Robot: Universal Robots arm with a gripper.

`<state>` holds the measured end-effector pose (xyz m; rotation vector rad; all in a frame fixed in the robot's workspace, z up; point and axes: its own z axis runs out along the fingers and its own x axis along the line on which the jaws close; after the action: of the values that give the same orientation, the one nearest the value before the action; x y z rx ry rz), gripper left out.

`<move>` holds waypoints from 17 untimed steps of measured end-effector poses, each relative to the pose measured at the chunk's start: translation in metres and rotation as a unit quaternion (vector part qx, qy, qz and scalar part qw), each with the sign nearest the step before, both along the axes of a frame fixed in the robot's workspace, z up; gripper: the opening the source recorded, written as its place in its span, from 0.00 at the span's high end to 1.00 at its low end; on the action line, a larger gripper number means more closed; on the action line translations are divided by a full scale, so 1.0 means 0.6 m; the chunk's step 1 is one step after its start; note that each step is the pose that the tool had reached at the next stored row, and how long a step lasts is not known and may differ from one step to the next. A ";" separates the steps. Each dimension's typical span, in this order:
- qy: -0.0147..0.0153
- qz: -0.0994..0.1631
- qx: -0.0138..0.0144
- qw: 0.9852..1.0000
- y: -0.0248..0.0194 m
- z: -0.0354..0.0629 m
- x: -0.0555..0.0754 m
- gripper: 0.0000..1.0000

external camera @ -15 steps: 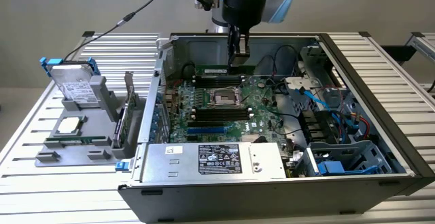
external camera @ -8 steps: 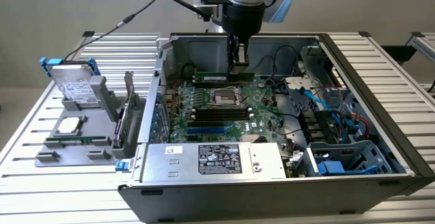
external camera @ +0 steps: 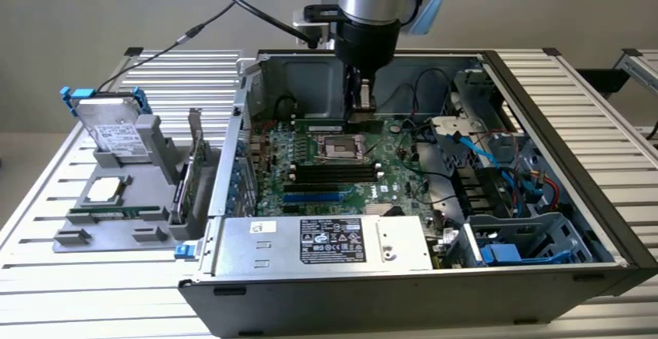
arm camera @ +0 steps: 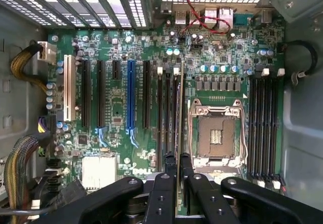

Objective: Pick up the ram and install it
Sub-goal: 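Insert the ram into the slot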

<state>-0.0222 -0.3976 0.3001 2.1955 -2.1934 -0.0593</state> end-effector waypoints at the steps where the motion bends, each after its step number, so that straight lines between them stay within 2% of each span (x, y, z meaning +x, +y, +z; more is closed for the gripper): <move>1: 0.000 0.000 0.000 1.000 0.0000 -0.003 0.000 0.85; 17: 0.002 0.003 0.000 1.000 -0.0002 -0.051 0.000 0.85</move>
<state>-0.0222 -0.3978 0.2692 2.2005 -2.1841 -0.0625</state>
